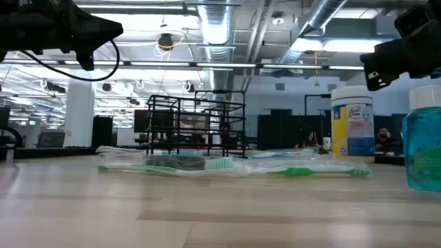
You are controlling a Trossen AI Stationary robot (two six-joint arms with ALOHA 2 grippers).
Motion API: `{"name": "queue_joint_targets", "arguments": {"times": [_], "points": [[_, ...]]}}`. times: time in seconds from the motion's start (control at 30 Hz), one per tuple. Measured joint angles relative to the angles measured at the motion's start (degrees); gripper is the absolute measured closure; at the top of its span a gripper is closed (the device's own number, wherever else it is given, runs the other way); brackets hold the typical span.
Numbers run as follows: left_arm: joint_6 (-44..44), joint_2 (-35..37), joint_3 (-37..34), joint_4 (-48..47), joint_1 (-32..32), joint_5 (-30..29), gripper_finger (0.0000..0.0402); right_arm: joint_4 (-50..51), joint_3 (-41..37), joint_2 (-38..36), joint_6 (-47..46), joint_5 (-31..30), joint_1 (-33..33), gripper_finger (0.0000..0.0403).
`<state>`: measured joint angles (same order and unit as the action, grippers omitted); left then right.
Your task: Pick & Place toothbrushing station
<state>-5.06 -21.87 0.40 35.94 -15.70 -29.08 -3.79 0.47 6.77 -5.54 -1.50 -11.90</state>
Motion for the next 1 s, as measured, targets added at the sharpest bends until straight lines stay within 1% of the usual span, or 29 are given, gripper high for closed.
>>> {"name": "queue_joint_targets", "arguments": {"times": [0.37,0.53,0.6,0.7,0.77,0.83,0.93,1.0], "points": [[0.1,0.0,0.0,0.0,0.0,0.0,0.0371,0.0,0.0,0.0,0.0,0.0,0.0,0.0294],[-1.3,-0.9,0.0,-0.1,0.0,-0.5,0.0371,0.0,0.0,0.0,0.0,0.0,0.0,0.0294],[-1.7,-1.6,0.0,0.1,0.0,-3.6,0.0372,0.0,0.0,0.0,0.0,0.0,0.0,0.0294],[-1.1,-3.0,0.7,-1.7,0.7,-10.1,0.0384,0.0,0.0,0.0,0.0,0.0,0.0,0.0294],[-1.0,-4.3,2.3,-4.4,2.7,-13.9,0.0395,0.0,0.0,0.0,0.0,0.0,0.0,0.0294],[-1.5,-5.4,4.4,-9.1,6.1,-15.9,0.0399,0.0,0.0,0.0,-0.8,0.0,0.0,0.0294],[-4.6,-7.9,8.2,-16.9,12.5,-15.2,0.0399,0.1,0.0,0.0,-2.1,0.0,0.0,0.0294],[-6.4,-9.9,11.1,-22.8,17.5,-12.1,0.0399,0.1,0.0,0.0,-2.2,0.0,0.0,0.0294]]}}
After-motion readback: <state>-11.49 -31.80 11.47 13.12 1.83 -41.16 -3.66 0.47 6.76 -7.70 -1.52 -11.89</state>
